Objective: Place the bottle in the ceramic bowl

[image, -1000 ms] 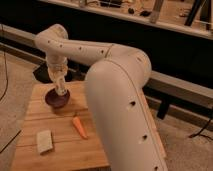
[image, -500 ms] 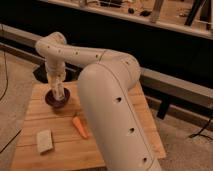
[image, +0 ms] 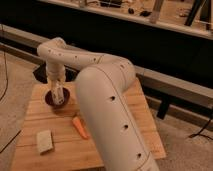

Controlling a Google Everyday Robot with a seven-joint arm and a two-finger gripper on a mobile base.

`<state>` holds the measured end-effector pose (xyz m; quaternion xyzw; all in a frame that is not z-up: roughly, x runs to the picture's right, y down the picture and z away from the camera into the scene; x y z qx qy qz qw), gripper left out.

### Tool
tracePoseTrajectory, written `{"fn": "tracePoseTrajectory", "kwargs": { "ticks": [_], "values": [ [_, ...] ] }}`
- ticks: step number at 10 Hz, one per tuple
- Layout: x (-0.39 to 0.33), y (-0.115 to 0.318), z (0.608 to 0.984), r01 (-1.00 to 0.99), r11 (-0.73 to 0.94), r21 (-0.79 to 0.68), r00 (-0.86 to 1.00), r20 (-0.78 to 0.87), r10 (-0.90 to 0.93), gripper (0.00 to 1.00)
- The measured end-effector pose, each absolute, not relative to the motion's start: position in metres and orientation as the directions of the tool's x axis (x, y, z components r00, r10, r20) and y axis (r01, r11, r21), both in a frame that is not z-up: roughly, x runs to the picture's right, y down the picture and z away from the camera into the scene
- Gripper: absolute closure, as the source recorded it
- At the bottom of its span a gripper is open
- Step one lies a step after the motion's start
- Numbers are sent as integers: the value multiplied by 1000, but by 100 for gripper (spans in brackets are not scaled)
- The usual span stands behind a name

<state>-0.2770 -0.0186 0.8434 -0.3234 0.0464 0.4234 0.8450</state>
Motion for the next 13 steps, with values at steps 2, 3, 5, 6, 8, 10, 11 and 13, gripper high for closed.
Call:
{"fn": "tracePoseTrajectory", "kwargs": {
  "ticks": [2, 3, 5, 6, 8, 10, 11, 13],
  "values": [
    [-278, -17, 844, -745, 426, -513, 637, -361, 680, 77],
    [-278, -18, 844, -746, 424, -513, 636, -360, 682, 70],
    [-275, -22, 842, -748, 424, -511, 634, -362, 683, 50],
    [-275, -22, 841, -748, 427, -508, 636, -364, 681, 36],
    [-272, -25, 840, -747, 439, -499, 640, -362, 678, 22],
    [-270, -26, 840, -749, 451, -486, 641, -360, 678, 20],
    [-269, -27, 839, -750, 454, -482, 641, -360, 678, 20],
    [-270, -25, 837, -750, 453, -482, 641, -360, 678, 20]
  ]
}}
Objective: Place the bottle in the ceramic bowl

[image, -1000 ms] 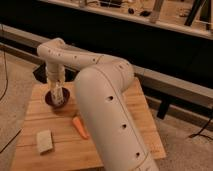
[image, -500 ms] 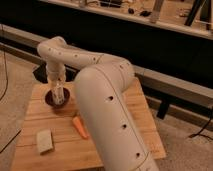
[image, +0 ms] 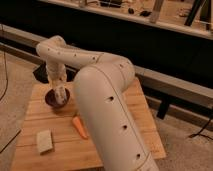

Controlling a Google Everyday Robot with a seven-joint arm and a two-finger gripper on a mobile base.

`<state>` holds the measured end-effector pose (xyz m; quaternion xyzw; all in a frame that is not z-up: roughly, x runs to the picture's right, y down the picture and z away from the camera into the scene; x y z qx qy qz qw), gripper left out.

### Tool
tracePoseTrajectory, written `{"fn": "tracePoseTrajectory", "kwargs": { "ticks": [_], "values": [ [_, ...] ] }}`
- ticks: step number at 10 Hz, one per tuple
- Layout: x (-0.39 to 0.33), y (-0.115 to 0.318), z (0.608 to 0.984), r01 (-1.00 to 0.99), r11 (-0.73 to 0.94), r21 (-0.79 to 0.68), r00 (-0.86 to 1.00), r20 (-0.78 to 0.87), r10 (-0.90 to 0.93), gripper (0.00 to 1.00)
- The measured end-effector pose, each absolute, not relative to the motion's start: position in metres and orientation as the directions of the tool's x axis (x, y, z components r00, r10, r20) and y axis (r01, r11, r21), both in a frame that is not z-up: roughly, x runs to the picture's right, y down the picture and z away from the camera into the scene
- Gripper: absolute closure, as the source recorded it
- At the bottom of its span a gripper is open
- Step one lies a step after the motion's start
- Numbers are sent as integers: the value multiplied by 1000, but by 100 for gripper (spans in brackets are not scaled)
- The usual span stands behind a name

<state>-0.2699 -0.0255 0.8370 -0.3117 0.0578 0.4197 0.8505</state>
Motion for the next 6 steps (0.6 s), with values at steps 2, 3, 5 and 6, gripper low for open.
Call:
{"fn": "tracePoseTrajectory", "kwargs": {
  "ticks": [2, 3, 5, 6],
  "values": [
    [-271, -24, 835, -748, 450, -488, 642, -360, 677, 20],
    [-271, -23, 834, -748, 449, -489, 642, -360, 678, 20],
    [-270, -24, 832, -749, 446, -491, 640, -358, 680, 20],
    [-270, -26, 831, -750, 444, -491, 637, -356, 683, 20]
  ]
}}
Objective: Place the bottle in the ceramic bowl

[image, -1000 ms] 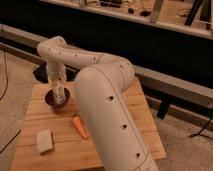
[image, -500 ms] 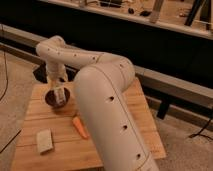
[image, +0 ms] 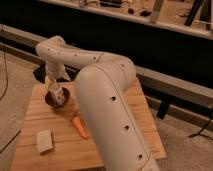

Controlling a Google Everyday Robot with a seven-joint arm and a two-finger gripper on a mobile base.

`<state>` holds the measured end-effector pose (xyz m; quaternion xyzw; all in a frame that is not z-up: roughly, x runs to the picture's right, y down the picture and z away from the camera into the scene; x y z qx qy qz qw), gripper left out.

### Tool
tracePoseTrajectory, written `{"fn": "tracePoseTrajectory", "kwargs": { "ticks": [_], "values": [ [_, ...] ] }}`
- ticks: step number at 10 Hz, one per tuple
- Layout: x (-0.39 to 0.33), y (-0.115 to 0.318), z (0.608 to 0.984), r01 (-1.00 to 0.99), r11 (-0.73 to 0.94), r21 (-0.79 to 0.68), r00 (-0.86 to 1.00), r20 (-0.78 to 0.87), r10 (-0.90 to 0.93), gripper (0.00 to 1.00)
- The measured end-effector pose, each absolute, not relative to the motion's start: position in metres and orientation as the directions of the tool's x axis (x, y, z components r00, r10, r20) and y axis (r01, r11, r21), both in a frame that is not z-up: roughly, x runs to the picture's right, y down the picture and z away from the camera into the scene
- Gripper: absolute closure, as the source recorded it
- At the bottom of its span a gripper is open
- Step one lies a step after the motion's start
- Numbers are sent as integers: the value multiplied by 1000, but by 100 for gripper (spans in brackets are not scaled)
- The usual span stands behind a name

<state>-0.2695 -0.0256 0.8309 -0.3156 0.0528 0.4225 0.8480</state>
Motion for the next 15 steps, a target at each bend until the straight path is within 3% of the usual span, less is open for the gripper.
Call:
{"fn": "tracePoseTrajectory", "kwargs": {
  "ticks": [8, 10, 13, 15],
  "values": [
    [-232, -72, 770, -753, 299, -586, 544, -298, 784, 20],
    [-181, -87, 763, -813, 277, -512, 481, -322, 816, 20],
    [-106, -91, 758, -896, 343, -282, 431, -367, 824, 20],
    [-88, -94, 755, -907, 368, -205, 420, -371, 828, 20]
  ]
}}
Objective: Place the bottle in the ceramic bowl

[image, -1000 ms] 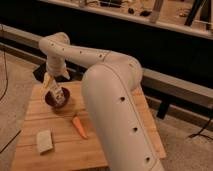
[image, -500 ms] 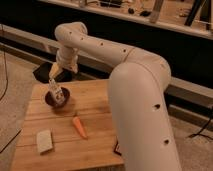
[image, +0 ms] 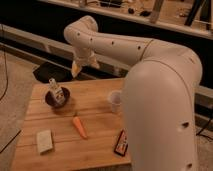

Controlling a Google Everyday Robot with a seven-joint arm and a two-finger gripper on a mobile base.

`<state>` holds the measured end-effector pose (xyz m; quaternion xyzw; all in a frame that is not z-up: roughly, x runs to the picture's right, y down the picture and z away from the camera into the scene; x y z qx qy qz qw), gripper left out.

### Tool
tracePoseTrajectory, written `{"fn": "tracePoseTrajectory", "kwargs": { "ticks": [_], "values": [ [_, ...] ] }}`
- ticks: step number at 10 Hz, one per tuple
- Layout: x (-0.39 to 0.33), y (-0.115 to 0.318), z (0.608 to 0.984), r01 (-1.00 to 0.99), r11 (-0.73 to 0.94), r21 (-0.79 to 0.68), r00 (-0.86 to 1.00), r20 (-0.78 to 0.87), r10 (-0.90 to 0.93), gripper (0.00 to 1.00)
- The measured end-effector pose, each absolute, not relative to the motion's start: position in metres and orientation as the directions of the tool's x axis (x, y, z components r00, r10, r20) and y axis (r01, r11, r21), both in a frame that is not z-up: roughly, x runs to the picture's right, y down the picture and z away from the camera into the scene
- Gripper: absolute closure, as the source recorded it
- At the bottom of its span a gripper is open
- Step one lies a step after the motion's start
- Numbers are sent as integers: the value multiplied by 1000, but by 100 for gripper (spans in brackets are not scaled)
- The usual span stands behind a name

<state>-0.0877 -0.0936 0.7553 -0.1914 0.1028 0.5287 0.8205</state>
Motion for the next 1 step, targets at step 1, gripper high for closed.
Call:
{"fn": "tracePoseTrajectory", "kwargs": {
  "ticks": [1],
  "values": [
    [-84, -94, 756, -909, 368, -199, 417, -372, 829, 20]
  ]
}}
